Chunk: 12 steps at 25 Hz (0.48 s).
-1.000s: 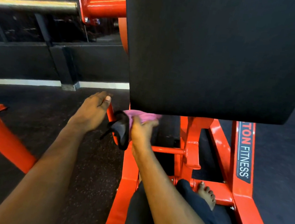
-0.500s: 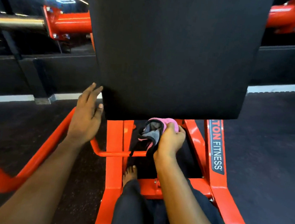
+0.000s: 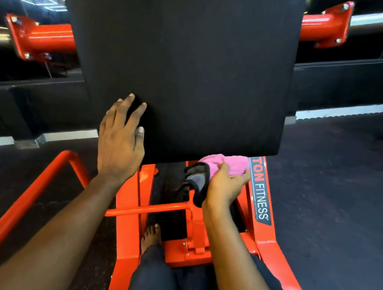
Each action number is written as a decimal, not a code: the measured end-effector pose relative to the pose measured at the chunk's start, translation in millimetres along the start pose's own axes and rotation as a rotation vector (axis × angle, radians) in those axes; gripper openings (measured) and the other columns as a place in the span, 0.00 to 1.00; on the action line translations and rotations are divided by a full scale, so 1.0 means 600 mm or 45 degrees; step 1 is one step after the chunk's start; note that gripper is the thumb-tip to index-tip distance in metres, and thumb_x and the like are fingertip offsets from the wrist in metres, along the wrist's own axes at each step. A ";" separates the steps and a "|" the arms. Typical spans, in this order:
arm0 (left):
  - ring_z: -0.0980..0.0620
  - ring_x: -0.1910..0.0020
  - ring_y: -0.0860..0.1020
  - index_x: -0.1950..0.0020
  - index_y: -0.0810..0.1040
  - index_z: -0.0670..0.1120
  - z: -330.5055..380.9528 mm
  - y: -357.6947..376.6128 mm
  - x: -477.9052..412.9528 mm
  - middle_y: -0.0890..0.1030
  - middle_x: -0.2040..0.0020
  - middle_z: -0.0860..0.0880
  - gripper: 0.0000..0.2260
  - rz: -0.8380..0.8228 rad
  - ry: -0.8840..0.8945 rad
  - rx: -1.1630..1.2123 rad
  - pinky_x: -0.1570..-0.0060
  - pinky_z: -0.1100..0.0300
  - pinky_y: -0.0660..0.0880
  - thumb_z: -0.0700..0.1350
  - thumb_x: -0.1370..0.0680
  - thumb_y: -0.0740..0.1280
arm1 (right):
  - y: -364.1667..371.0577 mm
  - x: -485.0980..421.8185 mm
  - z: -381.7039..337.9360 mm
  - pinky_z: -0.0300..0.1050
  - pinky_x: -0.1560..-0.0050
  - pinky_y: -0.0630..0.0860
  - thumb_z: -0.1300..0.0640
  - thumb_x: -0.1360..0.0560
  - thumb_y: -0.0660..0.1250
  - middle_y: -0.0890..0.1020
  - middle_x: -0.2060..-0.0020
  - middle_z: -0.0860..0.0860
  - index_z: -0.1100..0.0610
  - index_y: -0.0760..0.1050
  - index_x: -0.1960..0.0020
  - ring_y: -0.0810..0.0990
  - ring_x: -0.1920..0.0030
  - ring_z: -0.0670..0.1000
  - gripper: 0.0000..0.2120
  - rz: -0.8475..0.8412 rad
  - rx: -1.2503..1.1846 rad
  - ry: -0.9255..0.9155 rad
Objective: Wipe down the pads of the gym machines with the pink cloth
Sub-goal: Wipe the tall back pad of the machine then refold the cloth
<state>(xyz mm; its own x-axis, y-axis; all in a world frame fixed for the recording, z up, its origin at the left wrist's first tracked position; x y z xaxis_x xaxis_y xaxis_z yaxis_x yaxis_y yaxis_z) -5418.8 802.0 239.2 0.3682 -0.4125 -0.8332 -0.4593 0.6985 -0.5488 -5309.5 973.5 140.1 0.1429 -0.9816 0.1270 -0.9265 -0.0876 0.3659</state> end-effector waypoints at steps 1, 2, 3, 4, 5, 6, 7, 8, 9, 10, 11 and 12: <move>0.43 0.22 0.59 0.25 0.69 0.48 0.011 0.002 -0.004 0.61 0.21 0.47 0.24 -0.020 0.039 -0.005 0.26 0.42 0.59 0.39 0.22 0.63 | -0.003 -0.021 -0.009 0.42 0.34 0.67 0.60 0.21 0.67 0.69 0.27 0.66 0.61 0.54 0.20 0.72 0.30 0.62 0.35 0.064 -0.055 0.001; 0.44 0.21 0.57 0.24 0.68 0.50 0.022 0.005 -0.009 0.59 0.20 0.49 0.26 -0.052 0.086 -0.002 0.25 0.41 0.58 0.39 0.22 0.63 | 0.002 -0.031 -0.010 0.41 0.32 0.66 0.59 0.22 0.67 0.66 0.25 0.66 0.61 0.50 0.19 0.71 0.29 0.63 0.38 0.076 -0.093 -0.004; 0.45 0.21 0.55 0.23 0.67 0.51 0.035 0.010 -0.016 0.57 0.19 0.50 0.27 -0.078 0.129 0.002 0.24 0.42 0.56 0.39 0.22 0.64 | 0.008 -0.024 -0.011 0.44 0.30 0.66 0.58 0.23 0.67 0.64 0.24 0.66 0.61 0.46 0.18 0.70 0.28 0.63 0.42 0.023 -0.104 -0.011; 0.46 0.20 0.53 0.23 0.66 0.53 0.049 0.017 -0.025 0.56 0.19 0.51 0.27 -0.096 0.165 0.006 0.23 0.42 0.54 0.39 0.21 0.64 | 0.015 -0.016 -0.004 0.47 0.27 0.65 0.58 0.24 0.67 0.62 0.24 0.66 0.61 0.42 0.18 0.69 0.27 0.63 0.44 -0.057 -0.089 -0.003; 0.47 0.20 0.52 0.22 0.65 0.54 0.065 0.026 -0.035 0.55 0.19 0.51 0.27 -0.108 0.187 0.006 0.23 0.42 0.53 0.40 0.21 0.63 | 0.019 -0.005 0.001 0.49 0.27 0.65 0.60 0.24 0.67 0.62 0.24 0.65 0.61 0.42 0.19 0.68 0.26 0.62 0.44 -0.138 -0.063 0.027; 0.46 0.20 0.51 0.22 0.64 0.55 0.080 0.036 -0.042 0.54 0.19 0.52 0.28 -0.116 0.190 -0.007 0.23 0.42 0.52 0.41 0.21 0.63 | 0.019 -0.007 0.004 0.49 0.26 0.65 0.62 0.24 0.67 0.62 0.23 0.65 0.62 0.43 0.19 0.68 0.26 0.60 0.43 -0.185 -0.092 0.057; 0.46 0.20 0.50 0.21 0.63 0.56 0.093 0.047 -0.046 0.54 0.18 0.52 0.28 -0.121 0.176 -0.033 0.23 0.41 0.51 0.42 0.21 0.63 | 0.014 -0.024 0.001 0.50 0.26 0.65 0.62 0.25 0.68 0.63 0.23 0.64 0.62 0.46 0.19 0.69 0.27 0.58 0.43 -0.172 -0.134 0.066; 0.45 0.19 0.49 0.21 0.61 0.56 0.103 0.058 -0.046 0.53 0.18 0.51 0.29 -0.120 0.147 -0.064 0.23 0.41 0.51 0.43 0.21 0.63 | 0.005 -0.055 -0.005 0.50 0.26 0.66 0.62 0.26 0.68 0.64 0.24 0.63 0.61 0.49 0.19 0.70 0.27 0.57 0.42 -0.100 -0.192 0.065; 0.44 0.19 0.48 0.20 0.60 0.56 0.109 0.067 -0.044 0.51 0.18 0.51 0.29 -0.117 0.114 -0.095 0.23 0.40 0.50 0.44 0.20 0.63 | -0.008 -0.088 -0.015 0.48 0.27 0.67 0.62 0.25 0.68 0.64 0.23 0.62 0.60 0.50 0.19 0.70 0.28 0.56 0.40 -0.002 -0.246 0.063; 0.44 0.19 0.47 0.20 0.59 0.56 0.111 0.073 -0.041 0.50 0.18 0.51 0.29 -0.115 0.088 -0.116 0.23 0.39 0.50 0.45 0.20 0.63 | -0.016 -0.115 -0.020 0.45 0.29 0.67 0.63 0.24 0.67 0.65 0.24 0.60 0.58 0.51 0.19 0.71 0.28 0.56 0.38 0.084 -0.262 0.058; 0.44 0.19 0.46 0.20 0.58 0.55 0.111 0.078 -0.038 0.50 0.18 0.50 0.29 -0.110 0.075 -0.126 0.23 0.38 0.49 0.47 0.20 0.63 | -0.021 -0.133 -0.023 0.42 0.32 0.68 0.63 0.23 0.66 0.67 0.25 0.58 0.56 0.52 0.19 0.72 0.30 0.56 0.37 0.125 -0.267 0.047; 0.44 0.19 0.46 0.20 0.58 0.55 0.111 0.082 -0.037 0.50 0.18 0.50 0.29 -0.099 0.069 -0.131 0.23 0.38 0.49 0.48 0.20 0.63 | -0.023 -0.137 -0.022 0.43 0.35 0.69 0.62 0.23 0.66 0.69 0.27 0.57 0.55 0.52 0.19 0.74 0.33 0.55 0.37 0.109 -0.279 0.056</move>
<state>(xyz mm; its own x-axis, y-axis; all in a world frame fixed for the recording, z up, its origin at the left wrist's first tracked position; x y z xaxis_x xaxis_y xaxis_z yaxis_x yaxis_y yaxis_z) -5395.6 884.5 235.0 0.3633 -0.4958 -0.7888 -0.5127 0.6005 -0.6136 -5304.0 1057.8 136.8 0.0868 -0.9751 0.2040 -0.8390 0.0389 0.5428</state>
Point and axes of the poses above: each hand's wrist, its own x-axis away from the middle knuckle, its own y-axis out of the palm, z = x × y, the point moved 1 cm from there along -x, towards the middle knuckle
